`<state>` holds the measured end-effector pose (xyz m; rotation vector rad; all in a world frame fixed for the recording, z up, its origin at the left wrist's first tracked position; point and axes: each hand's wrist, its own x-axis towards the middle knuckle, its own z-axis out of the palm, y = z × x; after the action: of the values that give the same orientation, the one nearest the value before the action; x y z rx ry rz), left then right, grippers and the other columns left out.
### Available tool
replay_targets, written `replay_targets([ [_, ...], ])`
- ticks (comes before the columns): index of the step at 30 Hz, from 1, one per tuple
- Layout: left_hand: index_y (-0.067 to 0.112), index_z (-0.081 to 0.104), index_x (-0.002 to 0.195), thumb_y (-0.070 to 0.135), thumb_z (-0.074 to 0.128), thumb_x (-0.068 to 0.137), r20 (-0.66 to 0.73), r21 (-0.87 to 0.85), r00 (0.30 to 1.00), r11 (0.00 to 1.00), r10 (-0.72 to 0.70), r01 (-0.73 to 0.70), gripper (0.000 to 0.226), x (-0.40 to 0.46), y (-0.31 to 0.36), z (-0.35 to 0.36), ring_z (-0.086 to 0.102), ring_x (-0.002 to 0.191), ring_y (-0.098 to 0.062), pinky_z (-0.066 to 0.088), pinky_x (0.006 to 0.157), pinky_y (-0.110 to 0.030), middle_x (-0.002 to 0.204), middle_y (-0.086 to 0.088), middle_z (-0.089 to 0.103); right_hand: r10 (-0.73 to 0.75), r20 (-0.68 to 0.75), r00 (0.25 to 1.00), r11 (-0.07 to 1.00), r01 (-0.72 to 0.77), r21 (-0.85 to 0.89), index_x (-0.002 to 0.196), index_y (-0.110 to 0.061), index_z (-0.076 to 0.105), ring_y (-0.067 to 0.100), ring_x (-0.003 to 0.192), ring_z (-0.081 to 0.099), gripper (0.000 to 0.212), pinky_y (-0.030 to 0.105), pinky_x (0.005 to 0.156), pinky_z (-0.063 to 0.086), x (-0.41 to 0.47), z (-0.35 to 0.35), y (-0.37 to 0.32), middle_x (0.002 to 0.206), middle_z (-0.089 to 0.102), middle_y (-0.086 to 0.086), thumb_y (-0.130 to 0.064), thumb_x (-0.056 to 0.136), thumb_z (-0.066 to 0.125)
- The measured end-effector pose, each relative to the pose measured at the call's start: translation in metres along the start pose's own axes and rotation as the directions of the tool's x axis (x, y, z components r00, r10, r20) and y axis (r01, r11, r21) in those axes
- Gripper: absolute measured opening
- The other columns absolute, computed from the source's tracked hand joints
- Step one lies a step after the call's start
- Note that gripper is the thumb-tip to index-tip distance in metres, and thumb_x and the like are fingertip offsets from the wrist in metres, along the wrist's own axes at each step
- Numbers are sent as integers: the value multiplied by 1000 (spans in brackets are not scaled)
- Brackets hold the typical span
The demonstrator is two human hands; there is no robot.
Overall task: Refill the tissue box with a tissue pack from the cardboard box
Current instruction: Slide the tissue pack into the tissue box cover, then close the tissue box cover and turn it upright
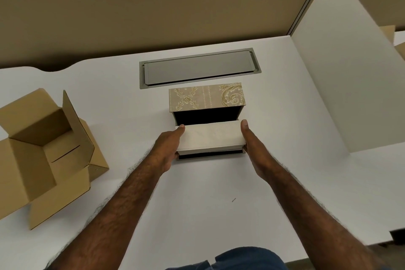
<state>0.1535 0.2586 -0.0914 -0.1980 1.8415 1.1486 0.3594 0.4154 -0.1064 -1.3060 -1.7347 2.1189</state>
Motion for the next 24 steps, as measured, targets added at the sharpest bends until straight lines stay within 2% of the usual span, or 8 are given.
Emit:
replay_targets([
  [3, 13, 45, 153, 56, 61, 98, -28, 56, 999, 998, 31, -29, 71, 0, -4, 3, 47, 137, -31, 42, 117, -56, 156, -9, 47, -7, 3, 1000, 1000, 7, -9, 170, -40, 27, 10, 163, 27, 95, 49, 136, 19, -1, 1, 1, 177, 31, -15, -89, 90, 36],
  [7, 13, 46, 151, 57, 61, 97, -51, 86, 997, 995, 55, -50, 71, -1, -6, 6, 48, 134, -31, 42, 117, -57, 155, -8, 48, -12, -10, 1000, 1000, 12, -1, 171, -39, 25, 11, 163, 25, 87, 50, 136, 18, -1, 3, 3, 178, 28, -14, -84, 97, 33],
  [11, 14, 49, 149, 60, 62, 95, -37, 92, 998, 995, 49, -45, 72, -2, -5, 3, 49, 132, -30, 42, 117, -57, 149, -6, 51, 18, -4, 1000, 998, -18, 57, 169, -33, 33, 13, 159, 36, 86, 49, 135, 23, 0, -1, 1, 173, 41, -10, -82, 99, 35],
  [14, 18, 60, 122, 60, 62, 95, -37, 68, 998, 996, 59, -56, 50, -2, -1, -3, 56, 121, -31, 46, 113, -54, 130, -5, 59, 41, -60, 997, 990, -32, 137, 169, -25, 36, 16, 156, 43, 97, 43, 130, 30, 1, -8, -9, 170, 45, -3, -83, 92, 39],
  [17, 19, 59, 83, 54, 59, 99, -122, 80, 974, 980, 193, -184, 38, -2, 5, -10, 62, 98, -29, 53, 93, -39, 97, -6, 65, -18, -152, 988, 994, 34, 100, 168, -19, 35, 24, 157, 41, 78, 46, 127, 35, 4, -16, -18, 173, 40, 4, -68, 107, 32],
  [18, 23, 58, 77, 51, 58, 101, -151, 66, 960, 971, 236, -229, 37, -3, 8, -13, 62, 96, -28, 53, 90, -40, 91, -2, 65, -49, -173, 984, 995, 64, 82, 166, -18, 38, 25, 156, 44, 73, 48, 127, 37, 6, -18, -21, 172, 43, 5, -63, 110, 31],
  [20, 31, 58, 76, 47, 58, 102, -176, 23, 936, 951, 306, -307, 30, -5, 16, -17, 63, 101, -25, 53, 95, -41, 91, 5, 65, -108, -205, 973, 991, 123, 62, 163, -17, 44, 24, 151, 50, 66, 48, 125, 41, 10, -21, -32, 167, 50, 5, -58, 112, 34],
  [24, 35, 61, 84, 44, 56, 104, -151, -14, 913, 922, 380, -386, 23, -8, 35, -20, 65, 107, -21, 53, 99, -39, 101, 3, 67, -215, -211, 954, 975, 220, 4, 153, -22, 56, 17, 142, 58, 52, 39, 115, 48, 20, -19, -59, 153, 62, -3, -53, 113, 44],
])
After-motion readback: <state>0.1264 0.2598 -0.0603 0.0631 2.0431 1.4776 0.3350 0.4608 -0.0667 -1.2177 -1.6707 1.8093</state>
